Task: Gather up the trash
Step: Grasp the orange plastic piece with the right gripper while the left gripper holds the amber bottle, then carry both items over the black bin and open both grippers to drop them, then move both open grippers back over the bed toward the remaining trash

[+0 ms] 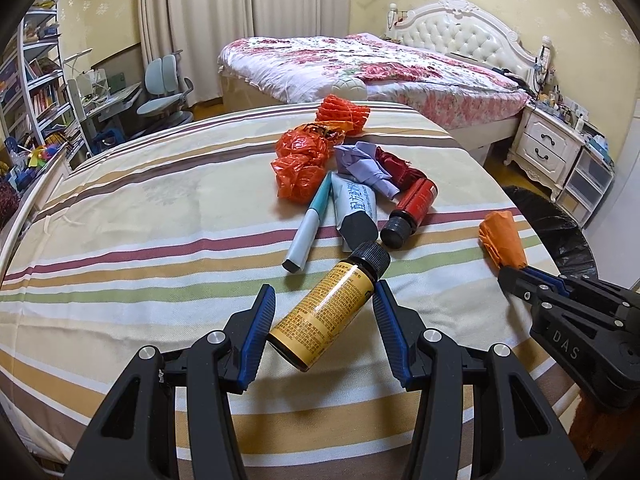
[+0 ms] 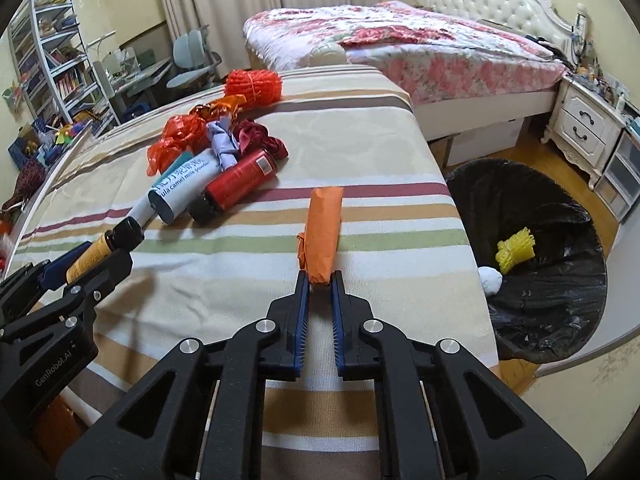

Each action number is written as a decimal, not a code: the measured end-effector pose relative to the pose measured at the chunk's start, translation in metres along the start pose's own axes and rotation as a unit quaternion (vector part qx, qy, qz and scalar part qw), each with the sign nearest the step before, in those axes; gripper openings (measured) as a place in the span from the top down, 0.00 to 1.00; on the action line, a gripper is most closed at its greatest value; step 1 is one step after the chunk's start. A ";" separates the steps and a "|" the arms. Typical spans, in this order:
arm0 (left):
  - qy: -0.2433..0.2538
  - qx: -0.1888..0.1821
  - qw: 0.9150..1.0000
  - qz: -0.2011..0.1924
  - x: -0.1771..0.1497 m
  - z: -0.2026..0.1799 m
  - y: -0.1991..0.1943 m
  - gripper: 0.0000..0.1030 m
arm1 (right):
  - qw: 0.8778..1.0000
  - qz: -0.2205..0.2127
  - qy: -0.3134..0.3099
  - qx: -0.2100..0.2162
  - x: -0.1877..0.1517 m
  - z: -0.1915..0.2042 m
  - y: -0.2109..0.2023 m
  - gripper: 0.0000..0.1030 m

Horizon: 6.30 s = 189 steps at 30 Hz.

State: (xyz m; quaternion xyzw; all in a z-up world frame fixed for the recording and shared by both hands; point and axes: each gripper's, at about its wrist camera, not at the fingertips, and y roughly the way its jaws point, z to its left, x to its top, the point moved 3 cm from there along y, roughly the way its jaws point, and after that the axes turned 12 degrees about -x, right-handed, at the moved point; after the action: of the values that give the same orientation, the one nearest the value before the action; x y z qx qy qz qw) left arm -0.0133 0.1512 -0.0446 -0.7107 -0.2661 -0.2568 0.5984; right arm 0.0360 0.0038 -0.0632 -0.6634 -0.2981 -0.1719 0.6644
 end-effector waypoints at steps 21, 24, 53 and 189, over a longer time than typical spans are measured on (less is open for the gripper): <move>-0.010 -0.002 1.000 0.000 0.002 0.002 0.002 0.51 | 1.000 -0.003 0.000 -0.008 0.020 0.008 0.014 0.79; -0.008 -0.004 1.000 -0.001 0.002 -0.002 0.002 0.51 | 1.000 -0.004 0.003 -0.013 0.018 0.004 0.012 0.79; 0.080 -0.081 0.993 -0.019 0.052 -0.121 0.029 0.51 | 0.986 -0.041 0.112 -0.113 0.022 -0.140 -0.011 0.79; -0.023 0.031 0.998 0.040 0.036 0.045 0.051 0.45 | 0.997 -0.004 0.033 -0.074 0.021 -0.030 0.023 0.41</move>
State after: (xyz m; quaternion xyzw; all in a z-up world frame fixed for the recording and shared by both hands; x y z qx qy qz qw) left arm 0.0494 0.1914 -0.0634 -0.7077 -0.2586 -0.2081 0.6237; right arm 0.0712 -0.0209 -0.0665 -0.7035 -0.2654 -0.2183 0.6221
